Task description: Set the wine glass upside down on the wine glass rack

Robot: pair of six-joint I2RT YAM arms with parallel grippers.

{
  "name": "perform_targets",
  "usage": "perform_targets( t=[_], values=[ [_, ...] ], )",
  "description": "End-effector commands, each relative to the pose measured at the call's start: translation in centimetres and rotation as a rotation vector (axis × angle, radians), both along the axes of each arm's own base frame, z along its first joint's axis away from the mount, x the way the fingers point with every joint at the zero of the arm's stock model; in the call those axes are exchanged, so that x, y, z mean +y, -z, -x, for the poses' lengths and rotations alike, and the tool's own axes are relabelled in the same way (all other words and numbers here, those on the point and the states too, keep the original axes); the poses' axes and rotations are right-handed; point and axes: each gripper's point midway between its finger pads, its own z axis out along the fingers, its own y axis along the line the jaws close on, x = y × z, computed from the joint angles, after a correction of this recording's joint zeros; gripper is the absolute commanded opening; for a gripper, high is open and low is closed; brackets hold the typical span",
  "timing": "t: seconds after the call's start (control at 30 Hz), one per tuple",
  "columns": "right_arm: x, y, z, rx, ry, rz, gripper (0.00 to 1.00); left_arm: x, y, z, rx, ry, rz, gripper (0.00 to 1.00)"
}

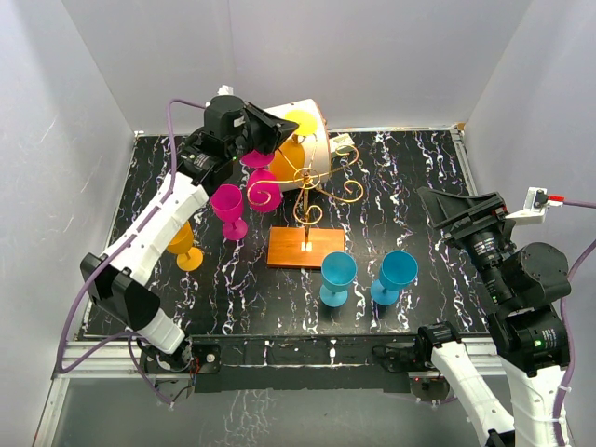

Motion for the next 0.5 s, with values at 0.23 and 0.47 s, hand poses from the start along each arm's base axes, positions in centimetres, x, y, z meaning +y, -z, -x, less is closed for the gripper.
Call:
perform_targets(
  t=[0.23,0.47],
  values=[
    [-0.2,-2.4,1.0,-0.079,0.002,-0.014,0.75,2.5,-1.0,1.4,-0.048,-0.05,-0.072,0.09],
    [-0.2,-2.1,1.0,-0.074,0.003,-0.013,0.75,2.9,-0.4,1.4,-0.036,-0.065,-0.091,0.19]
  ],
)
